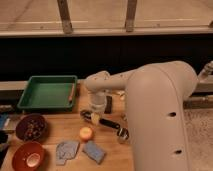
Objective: Wipe table surface with brush
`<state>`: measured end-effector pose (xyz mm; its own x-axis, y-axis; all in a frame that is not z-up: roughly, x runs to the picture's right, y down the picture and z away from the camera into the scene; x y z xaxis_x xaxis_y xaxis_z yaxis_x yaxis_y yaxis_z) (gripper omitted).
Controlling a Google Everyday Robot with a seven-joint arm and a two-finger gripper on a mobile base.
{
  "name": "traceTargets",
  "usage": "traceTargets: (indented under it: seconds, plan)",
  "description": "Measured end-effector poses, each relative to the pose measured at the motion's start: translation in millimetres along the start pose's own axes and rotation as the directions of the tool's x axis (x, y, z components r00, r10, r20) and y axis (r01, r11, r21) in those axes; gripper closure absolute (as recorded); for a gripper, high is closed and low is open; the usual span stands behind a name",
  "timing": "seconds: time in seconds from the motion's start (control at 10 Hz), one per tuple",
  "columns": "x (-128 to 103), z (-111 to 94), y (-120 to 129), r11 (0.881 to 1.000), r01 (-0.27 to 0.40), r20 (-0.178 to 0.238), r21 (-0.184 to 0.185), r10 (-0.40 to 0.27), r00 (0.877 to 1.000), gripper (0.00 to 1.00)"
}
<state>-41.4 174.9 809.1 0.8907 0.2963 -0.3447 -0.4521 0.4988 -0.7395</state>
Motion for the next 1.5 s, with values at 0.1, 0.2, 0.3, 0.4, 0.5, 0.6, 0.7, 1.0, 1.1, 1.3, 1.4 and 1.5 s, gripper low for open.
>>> traceTargets:
  seconds: [0.1, 0.2, 0.3, 0.4, 0.5, 0.6, 0.7, 1.0, 1.1, 1.3, 1.4, 1.5]
  plan:
    - [2.8, -3.9, -4.8, 1.000, -0.021, -0.003, 0.007, 0.021, 1.000, 1.00]
    - [7.8, -10.2, -14.6, 0.997, -0.074, 0.024, 0.008, 0.073, 0.997, 1.00]
    - [15.0, -13.5, -23.2, 0.992, -0.127, 0.060, -0.002, 0.126, 0.990, 1.00]
    - [18.8, -14.2, -26.1, 0.990, -0.140, 0.062, -0.004, 0.140, 0.988, 1.00]
    - [12.7, -14.1, -23.4, 0.991, -0.132, 0.071, -0.005, 0.132, 0.989, 1.00]
    - [12.2, -14.2, -23.2, 0.991, -0.131, 0.071, -0.004, 0.131, 0.989, 1.00]
    - [15.7, -13.5, -24.4, 0.991, -0.137, 0.065, -0.003, 0.137, 0.988, 1.00]
    - [3.1, -9.5, -9.3, 0.984, -0.175, 0.073, 0.035, 0.172, 0.982, 1.00]
    - [-0.8, -10.0, -8.1, 0.980, -0.194, 0.084, 0.050, 0.189, 0.978, 1.00]
    - [-12.6, -16.6, -19.9, 0.973, -0.220, 0.115, 0.068, 0.211, 0.971, 1.00]
    - [-23.0, -24.3, -30.5, 0.971, -0.226, 0.135, 0.079, 0.214, 0.968, 1.00]
    - [-31.8, -31.7, -39.8, 0.971, -0.225, 0.156, 0.082, 0.210, 0.965, 1.00]
